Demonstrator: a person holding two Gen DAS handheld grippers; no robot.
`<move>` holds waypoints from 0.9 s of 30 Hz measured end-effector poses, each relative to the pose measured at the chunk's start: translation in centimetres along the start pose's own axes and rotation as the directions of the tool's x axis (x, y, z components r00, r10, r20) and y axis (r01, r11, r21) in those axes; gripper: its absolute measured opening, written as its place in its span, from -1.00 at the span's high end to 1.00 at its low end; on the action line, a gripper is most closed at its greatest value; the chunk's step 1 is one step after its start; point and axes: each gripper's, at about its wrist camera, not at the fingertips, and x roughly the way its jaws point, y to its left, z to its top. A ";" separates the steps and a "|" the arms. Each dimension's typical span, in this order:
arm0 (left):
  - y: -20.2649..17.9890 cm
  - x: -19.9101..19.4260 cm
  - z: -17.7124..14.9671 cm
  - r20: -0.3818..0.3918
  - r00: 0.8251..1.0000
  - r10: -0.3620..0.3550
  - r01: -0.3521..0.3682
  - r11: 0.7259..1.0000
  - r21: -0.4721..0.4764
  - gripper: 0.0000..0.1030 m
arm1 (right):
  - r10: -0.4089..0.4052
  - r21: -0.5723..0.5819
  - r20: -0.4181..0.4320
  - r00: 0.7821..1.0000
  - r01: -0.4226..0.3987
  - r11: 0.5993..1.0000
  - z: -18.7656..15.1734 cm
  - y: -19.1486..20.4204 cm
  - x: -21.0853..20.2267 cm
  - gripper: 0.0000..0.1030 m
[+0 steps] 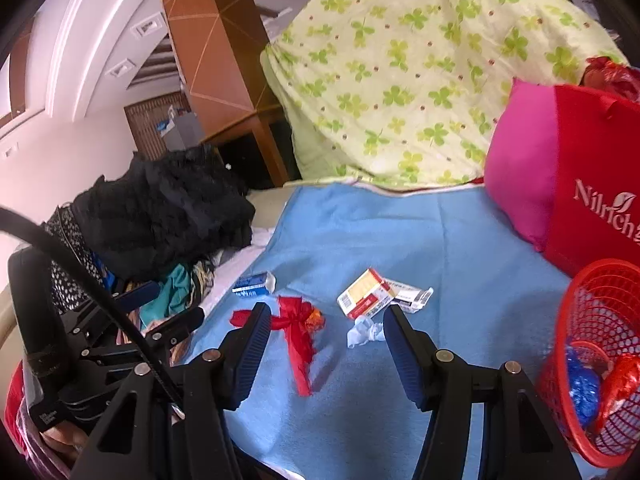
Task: Collect trash
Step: 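Grasp the blue card box with the left gripper while the right grasps the red ribbon bag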
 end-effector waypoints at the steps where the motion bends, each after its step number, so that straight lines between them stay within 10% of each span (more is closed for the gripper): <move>1: 0.7 0.7 -0.4 -0.017 1.000 0.009 -0.009 1.000 -0.012 -0.44 | 0.002 -0.004 -0.015 1.000 -0.002 1.000 0.0 -0.1 0.8 -0.22; 13: 13.9 10.9 -5.0 -0.287 0.941 0.179 -0.232 0.959 -0.162 -0.44 | 0.127 0.026 -0.313 0.941 -0.125 0.992 -3.2 -0.4 15.7 -0.22; 27: 14.0 25.1 2.2 -0.259 0.965 0.030 0.009 0.989 0.146 -0.44 | 0.233 0.088 -0.421 0.877 -0.216 0.972 -3.4 2.3 30.6 -0.22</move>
